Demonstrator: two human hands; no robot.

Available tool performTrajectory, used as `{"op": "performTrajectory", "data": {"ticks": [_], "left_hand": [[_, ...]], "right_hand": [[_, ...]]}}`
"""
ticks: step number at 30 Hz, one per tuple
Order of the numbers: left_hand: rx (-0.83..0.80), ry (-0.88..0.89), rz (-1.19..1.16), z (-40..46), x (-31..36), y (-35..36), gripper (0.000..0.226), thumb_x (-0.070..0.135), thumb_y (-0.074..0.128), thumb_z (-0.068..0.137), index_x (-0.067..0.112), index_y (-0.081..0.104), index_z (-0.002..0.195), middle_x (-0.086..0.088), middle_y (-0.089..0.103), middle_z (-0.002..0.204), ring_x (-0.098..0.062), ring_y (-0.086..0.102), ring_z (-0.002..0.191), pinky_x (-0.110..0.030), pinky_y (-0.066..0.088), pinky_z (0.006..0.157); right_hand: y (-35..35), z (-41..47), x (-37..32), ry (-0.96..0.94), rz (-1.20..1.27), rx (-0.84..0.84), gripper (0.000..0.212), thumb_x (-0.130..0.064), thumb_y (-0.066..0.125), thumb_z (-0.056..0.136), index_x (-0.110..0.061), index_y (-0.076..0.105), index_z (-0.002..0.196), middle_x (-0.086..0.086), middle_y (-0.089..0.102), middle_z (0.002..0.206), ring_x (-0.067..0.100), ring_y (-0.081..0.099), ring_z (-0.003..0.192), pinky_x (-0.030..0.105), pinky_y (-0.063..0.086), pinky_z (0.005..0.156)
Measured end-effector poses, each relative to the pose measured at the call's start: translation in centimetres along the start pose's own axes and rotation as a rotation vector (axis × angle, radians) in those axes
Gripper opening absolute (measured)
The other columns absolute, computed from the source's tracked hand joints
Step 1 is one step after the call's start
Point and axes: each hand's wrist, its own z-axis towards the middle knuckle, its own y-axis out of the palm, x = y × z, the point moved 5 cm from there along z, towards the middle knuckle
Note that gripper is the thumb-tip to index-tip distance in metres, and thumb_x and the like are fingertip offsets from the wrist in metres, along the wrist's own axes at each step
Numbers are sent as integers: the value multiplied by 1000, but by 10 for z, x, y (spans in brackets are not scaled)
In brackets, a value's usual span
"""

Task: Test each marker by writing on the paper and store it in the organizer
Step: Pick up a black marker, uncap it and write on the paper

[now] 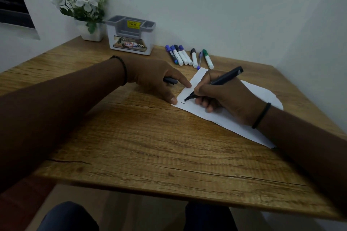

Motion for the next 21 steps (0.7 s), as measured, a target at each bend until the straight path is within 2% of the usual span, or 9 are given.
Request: {"op": "performTrajectory", "data": {"ticks": [2, 5, 7, 12, 14, 15, 16, 18, 21], "left_hand": [[-2, 4, -4, 1, 0, 0, 65, 38, 66, 83, 40, 37, 141, 19, 52, 125, 8, 44, 95, -19, 32, 87], [0, 6, 12, 3, -3, 0, 66, 41, 66, 82, 43, 36, 141, 9, 37, 148, -1, 34, 114, -25, 28, 95], [3, 4, 16, 3, -5, 0, 67, 42, 66, 81, 43, 36, 140, 9, 36, 148, -4, 34, 117, -25, 29, 95], [3, 2, 13, 3, -1, 0, 65, 39, 66, 83, 42, 37, 141, 29, 41, 112, 4, 41, 83, -15, 33, 79], [12, 6, 13, 3, -1, 0, 65, 39, 66, 83, 41, 37, 141, 33, 43, 114, 7, 48, 92, -16, 34, 80], [11, 9, 6, 2, -1, 0, 65, 38, 66, 83, 41, 37, 141, 27, 46, 122, 2, 34, 119, -19, 34, 85], [4, 13, 1, 2, -1, 0, 66, 39, 67, 82, 42, 37, 141, 18, 46, 134, 2, 46, 110, -22, 32, 91], [-2, 14, 10, 3, -1, 0, 67, 41, 66, 81, 43, 35, 140, 9, 39, 146, -1, 34, 109, -25, 29, 93], [1, 11, 30, 1, 0, 0, 66, 41, 66, 82, 42, 35, 141, 12, 39, 141, 1, 34, 106, -23, 27, 91]], "right_hand": [[0, 0, 0, 8, -12, 7, 8, -4, 68, 89, 1, 64, 84, 16, 71, 71, 18, 60, 52, 25, 51, 47], [-1, -1, -2, 14, 1, 21, 9, -3, 68, 89, -1, 63, 82, 17, 71, 71, 19, 61, 53, 25, 52, 47], [0, -1, -3, 20, -6, 16, 11, -3, 67, 89, -3, 63, 79, 17, 70, 70, 18, 60, 51, 25, 51, 46], [-4, -1, -2, 49, -21, 35, 26, -1, 66, 87, -11, 57, 65, 14, 65, 62, 18, 56, 49, 25, 47, 44], [-3, -2, -3, 42, -13, 19, 22, -4, 67, 88, -11, 60, 68, 15, 69, 66, 18, 58, 50, 24, 49, 45], [-2, -1, -3, 39, -11, 14, 19, -5, 67, 89, -10, 62, 71, 16, 70, 69, 17, 59, 51, 24, 50, 46], [-1, -1, -3, 39, -8, 14, 17, -6, 68, 89, -10, 63, 73, 16, 72, 72, 17, 60, 52, 24, 50, 47], [-1, 0, -4, 43, -4, 18, 16, -7, 68, 90, -10, 63, 75, 16, 73, 73, 16, 59, 53, 24, 50, 47], [-2, 0, -3, 61, 6, 16, 17, -6, 68, 90, -10, 63, 73, 16, 72, 71, 16, 58, 52, 24, 50, 46]]}}
